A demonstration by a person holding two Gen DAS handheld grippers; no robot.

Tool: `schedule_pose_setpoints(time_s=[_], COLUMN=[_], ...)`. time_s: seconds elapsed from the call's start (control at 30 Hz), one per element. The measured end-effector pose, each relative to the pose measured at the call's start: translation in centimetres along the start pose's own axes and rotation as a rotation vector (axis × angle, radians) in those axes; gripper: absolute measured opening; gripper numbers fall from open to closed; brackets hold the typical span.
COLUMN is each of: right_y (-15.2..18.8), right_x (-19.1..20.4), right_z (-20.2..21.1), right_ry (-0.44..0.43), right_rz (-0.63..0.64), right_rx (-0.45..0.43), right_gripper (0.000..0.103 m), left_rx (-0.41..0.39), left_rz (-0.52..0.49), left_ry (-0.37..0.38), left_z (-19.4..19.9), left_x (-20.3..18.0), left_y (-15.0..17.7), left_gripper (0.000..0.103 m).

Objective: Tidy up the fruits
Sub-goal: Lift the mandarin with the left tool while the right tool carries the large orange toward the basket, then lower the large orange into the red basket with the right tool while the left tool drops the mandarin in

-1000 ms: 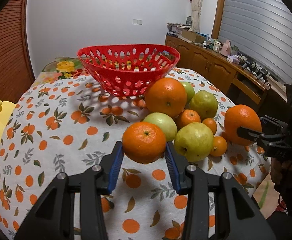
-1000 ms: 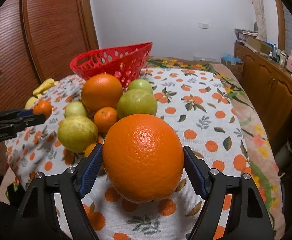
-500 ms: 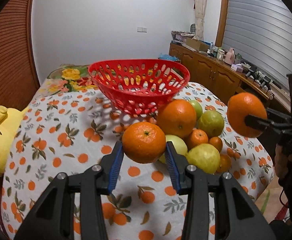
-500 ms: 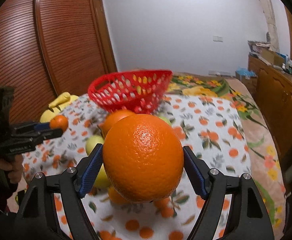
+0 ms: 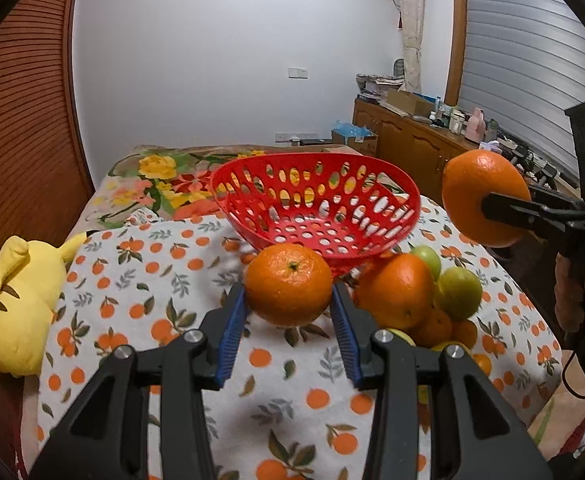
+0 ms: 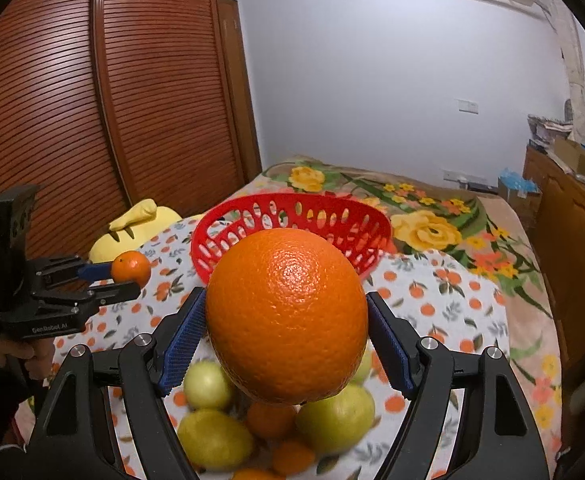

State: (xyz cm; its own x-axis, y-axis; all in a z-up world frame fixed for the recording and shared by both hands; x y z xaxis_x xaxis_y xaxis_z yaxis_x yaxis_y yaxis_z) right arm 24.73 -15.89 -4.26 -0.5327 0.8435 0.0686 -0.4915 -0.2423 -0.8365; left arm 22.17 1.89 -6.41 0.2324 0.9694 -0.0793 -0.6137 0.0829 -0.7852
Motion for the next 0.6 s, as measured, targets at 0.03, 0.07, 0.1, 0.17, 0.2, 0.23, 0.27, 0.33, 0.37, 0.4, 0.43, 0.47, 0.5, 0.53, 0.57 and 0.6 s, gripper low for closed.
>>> schedule_pose_setpoints(time_s=[0.03, 0.07, 0.1, 0.17, 0.2, 0.23, 0.27, 0.33, 0.37, 0.4, 0.43, 0.47, 0.5, 0.53, 0.57, 0.6], right_y=[-0.3, -0.7, -1.1, -1.8, -2.1, -2.4, -2.6, -2.8, -2.9, -2.9, -2.9, -2.8, -2.7, -2.6, -2.4, -2.2], right_x=[0.0, 0.1, 0.2, 0.3, 0.4, 0.4, 0.4, 0.4, 0.5, 0.4, 0.4, 0.4, 0.3, 0.3, 0.2, 0.1], right_z=[-0.2, -0.7, -1.2, -2.2, -2.7, -3.3, -3.8, -5.0, -5.6, -6.3, -6.8, -7.6, -8.2, -9.1, -9.7, -10.3], right_ry=[-0.002, -0.003, -0.004, -0.007, -0.007, -0.006, -0.007, -0.009, -0.009, -0.010, -0.010, -0.008, -0.008, -0.003, 0.000, 0.002], right_rz=[0.005, 0.013, 0.020, 0.037, 0.043, 0.049, 0.054, 0.062, 0.067, 0.074, 0.078, 0.084, 0.087, 0.097, 0.105, 0.114], right_rx=[0.002, 0.005, 0.009, 0.021, 0.027, 0.035, 0.041, 0.062, 0.073, 0.088, 0.100, 0.118, 0.136, 0.159, 0.175, 0.194], right_gripper=[0.080, 0.080, 0.080, 0.080, 0.080, 0.080, 0.080, 0.080, 0.080, 0.080, 0.080, 0.080, 0.080, 0.080, 0.080, 0.080], left_rx=[-0.001, -0.002, -0.003, -0.006, -0.006, -0.006, -0.006, -0.007, -0.006, -0.006, -0.006, -0.005, -0.004, -0.001, -0.001, 0.001], left_rz=[0.002, 0.002, 0.002, 0.004, 0.005, 0.006, 0.006, 0.007, 0.008, 0.009, 0.010, 0.012, 0.014, 0.015, 0.016, 0.017], left_ry=[0.000, -0.001, -0.002, -0.004, -0.003, -0.003, -0.004, -0.004, -0.005, -0.005, -0.003, -0.003, -0.001, 0.000, 0.002, 0.003], left_z=[-0.2, -0.3, -0.5, -0.9, -1.1, -1.3, -1.5, -1.8, -2.0, -2.1, -2.3, -2.5, -2.7, -2.9, -3.0, -3.2], left_x=[0.2, 0.5, 0.7, 1.1, 1.2, 1.4, 1.5, 1.9, 2.0, 2.2, 2.4, 2.6, 2.7, 2.8, 2.9, 3.0], left_y=[-0.3, -0.5, -0.8, -1.3, -1.6, -1.7, -1.9, -2.3, -2.3, -2.4, -2.5, -2.6, -2.5, -2.6, -2.6, -2.6], left_gripper=[0.041, 0.041, 0.041, 0.041, 0.041, 0.041, 0.041, 0.041, 0.041, 0.041, 0.041, 0.041, 0.041, 0.041, 0.041, 0.041])
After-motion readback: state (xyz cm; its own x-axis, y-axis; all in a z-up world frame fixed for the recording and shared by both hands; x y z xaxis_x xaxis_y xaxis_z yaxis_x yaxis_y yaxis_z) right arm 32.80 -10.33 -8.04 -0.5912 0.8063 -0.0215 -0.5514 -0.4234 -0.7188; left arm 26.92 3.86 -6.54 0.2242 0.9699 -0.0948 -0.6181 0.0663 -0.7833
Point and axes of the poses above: each gripper's, at about its wrist camera, not at the fingertips, and z roughly against the way its jaws point, x to its left, y to its underside, the point moved 9 cm from there along -z, roughly the way its jaws point, and after that the axes turned 1 degree about x, right-handed, at the moved point
